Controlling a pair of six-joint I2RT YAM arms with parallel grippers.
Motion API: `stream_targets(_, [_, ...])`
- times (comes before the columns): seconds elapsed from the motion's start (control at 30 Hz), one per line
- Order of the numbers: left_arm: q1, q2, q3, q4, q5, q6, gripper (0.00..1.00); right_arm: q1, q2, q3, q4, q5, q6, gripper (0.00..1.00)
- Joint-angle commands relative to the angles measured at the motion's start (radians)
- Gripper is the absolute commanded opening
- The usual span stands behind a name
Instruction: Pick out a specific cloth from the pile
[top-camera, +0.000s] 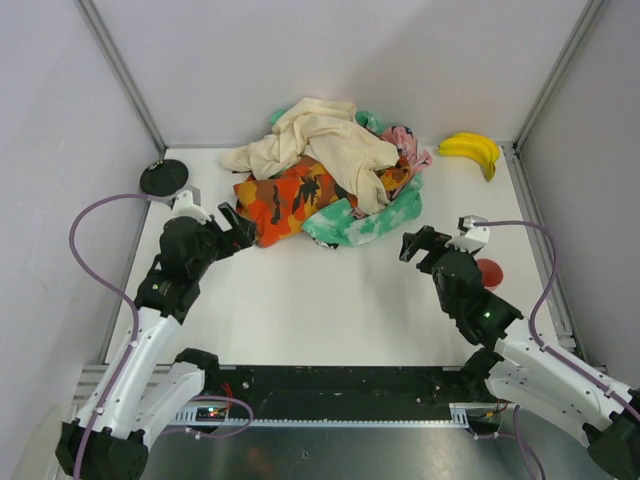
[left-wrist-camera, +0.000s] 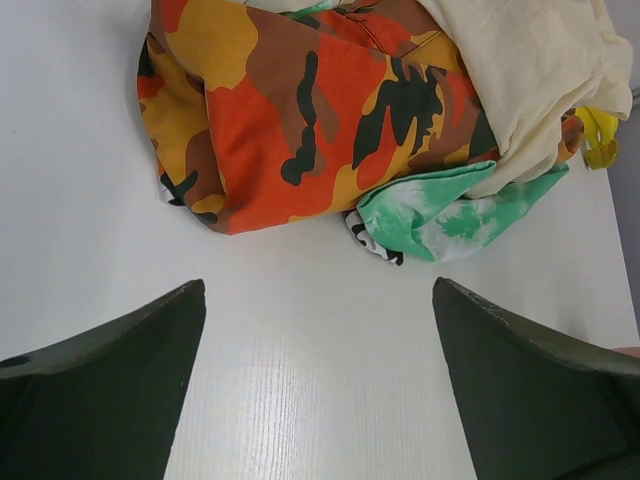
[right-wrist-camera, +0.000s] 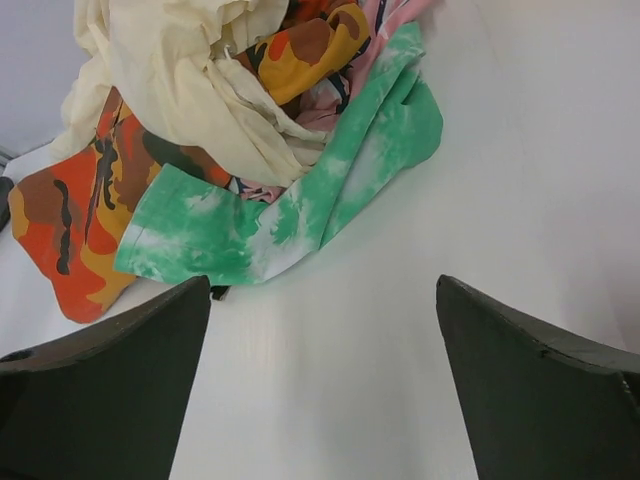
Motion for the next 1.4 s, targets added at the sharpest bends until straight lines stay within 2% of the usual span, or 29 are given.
stream_targets(0.0, [-0.003,-0.011,-0.011,0.039,0.013,-0.016,1.00,0.005,0.001,-0.012,0.100,0.009,-0.044,0.99])
stream_targets(0.13, [-0.003,0.000,-0.010,0.041,0.009,-0.017,1.00,0.002,0.040,-0.018,0.162,-0.029,-0.080,0.99])
stream_targets(0.37, [-0.003,0.061,-0.006,0.055,0.028,-0.016,1.00,-0.009,0.155,-0.020,0.358,-0.305,-0.189,0.99])
stream_targets(0.43, [-0.003,0.077,-0.008,0.059,0.024,-0.015,1.00,-0.004,0.203,-0.013,0.405,-0.415,-0.282,0.99])
stream_targets(0.53, [-0.003,0.098,-0.018,0.071,0.006,-0.013,1.00,0.026,0.336,0.036,0.428,-0.506,-0.513,0.99])
stream_targets(0.7, [-0.003,0.134,-0.021,0.085,-0.011,-0.007,1.00,0.145,0.636,0.203,0.431,-0.382,-1.111,0.99])
stream_targets(0.77, [-0.001,0.141,-0.025,0.087,-0.027,-0.007,1.00,0.173,0.755,0.256,0.484,-0.336,-1.304,0.99])
stream_targets(0.87, [0.000,0.153,-0.031,0.089,-0.054,-0.005,1.00,0.174,0.903,0.349,0.520,-0.375,-1.491,0.99])
stream_targets(0.97, [0.002,0.168,-0.031,0.090,-0.058,-0.005,1.00,0.148,0.999,0.431,0.472,-0.492,-1.605,0.99])
stream_targets(1.13, [0.003,0.183,-0.028,0.094,-0.068,-0.004,1.00,0.081,1.105,0.602,0.327,-0.680,-1.658,0.99])
stream_targets(1.27, [0.005,0.183,-0.029,0.095,-0.084,-0.005,1.00,0.031,1.215,0.759,0.189,-0.711,-1.702,0.99])
stream_targets(1.37, [0.006,0.174,-0.031,0.096,-0.099,-0.001,1.00,-0.004,1.319,0.922,0.002,-0.710,-1.699,0.99])
